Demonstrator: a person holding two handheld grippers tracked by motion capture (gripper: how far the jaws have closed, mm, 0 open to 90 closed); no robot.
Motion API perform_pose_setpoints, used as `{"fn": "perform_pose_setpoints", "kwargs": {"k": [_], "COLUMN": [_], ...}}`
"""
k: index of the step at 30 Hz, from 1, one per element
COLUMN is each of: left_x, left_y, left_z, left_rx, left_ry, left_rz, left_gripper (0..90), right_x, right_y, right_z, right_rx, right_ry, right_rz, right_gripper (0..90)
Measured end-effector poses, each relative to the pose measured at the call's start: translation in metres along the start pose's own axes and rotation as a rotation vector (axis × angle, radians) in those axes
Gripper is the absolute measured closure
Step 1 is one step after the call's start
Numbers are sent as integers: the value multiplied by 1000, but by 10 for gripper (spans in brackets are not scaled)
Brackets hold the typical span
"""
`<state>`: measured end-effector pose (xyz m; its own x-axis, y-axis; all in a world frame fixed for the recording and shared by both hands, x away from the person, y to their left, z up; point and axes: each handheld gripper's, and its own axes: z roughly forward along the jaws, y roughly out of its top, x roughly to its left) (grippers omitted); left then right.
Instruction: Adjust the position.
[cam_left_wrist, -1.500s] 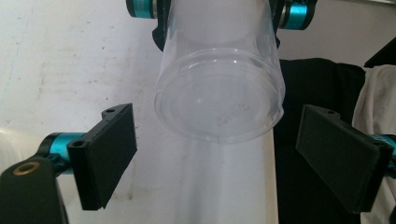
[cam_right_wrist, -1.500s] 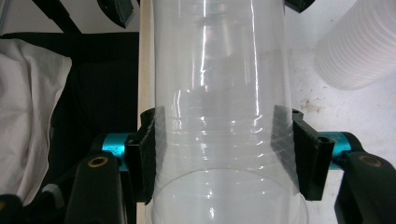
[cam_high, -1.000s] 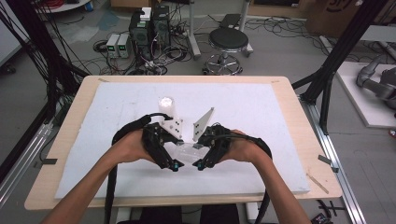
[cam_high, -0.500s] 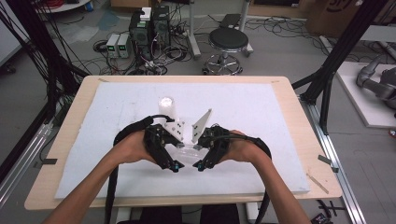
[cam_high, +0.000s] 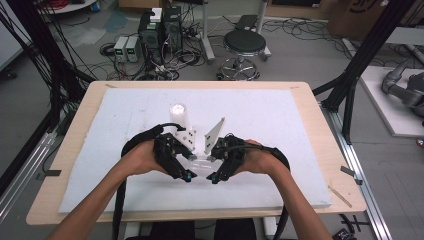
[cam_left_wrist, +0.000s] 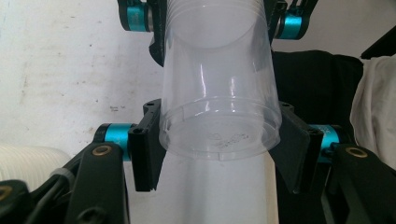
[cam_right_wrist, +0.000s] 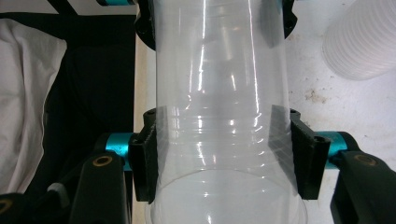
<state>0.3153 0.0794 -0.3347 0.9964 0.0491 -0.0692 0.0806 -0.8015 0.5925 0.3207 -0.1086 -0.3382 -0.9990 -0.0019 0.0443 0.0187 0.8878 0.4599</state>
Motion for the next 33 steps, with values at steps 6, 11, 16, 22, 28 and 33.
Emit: {"fn": "perform_pose_setpoints", "kwargs": {"k": [6, 11, 16, 22, 28, 33], "left_x": [-1, -1, -1, -3, -2, 0], "left_y": [-1, -2, -4, -21, -43, -61], "left_z": [0, -2, -4, -4, -3, -4], "left_rx": [-13, -2, -11, -140, -275, -390], "left_ry": [3, 2, 8, 8, 20, 34], "left_rz": [-12, 1, -1, -16, -36, -64], "left_gripper": [417, 417, 417, 417, 417, 417], "right_x": [0, -1, -2, 0, 3, 3], "right_y": [0, 0, 0, -8, -16, -25], "right_z": [1, -1, -2, -11, -23, -33], "right_rx": [-14, -32, -54, -172, -307, -441], "right_ry": [-5, -20, -36, -65, -92, -119], "right_rz": [-9, -10, -26, -8, -3, 20], "right_gripper": [260, 206, 185, 152, 152, 152]}}
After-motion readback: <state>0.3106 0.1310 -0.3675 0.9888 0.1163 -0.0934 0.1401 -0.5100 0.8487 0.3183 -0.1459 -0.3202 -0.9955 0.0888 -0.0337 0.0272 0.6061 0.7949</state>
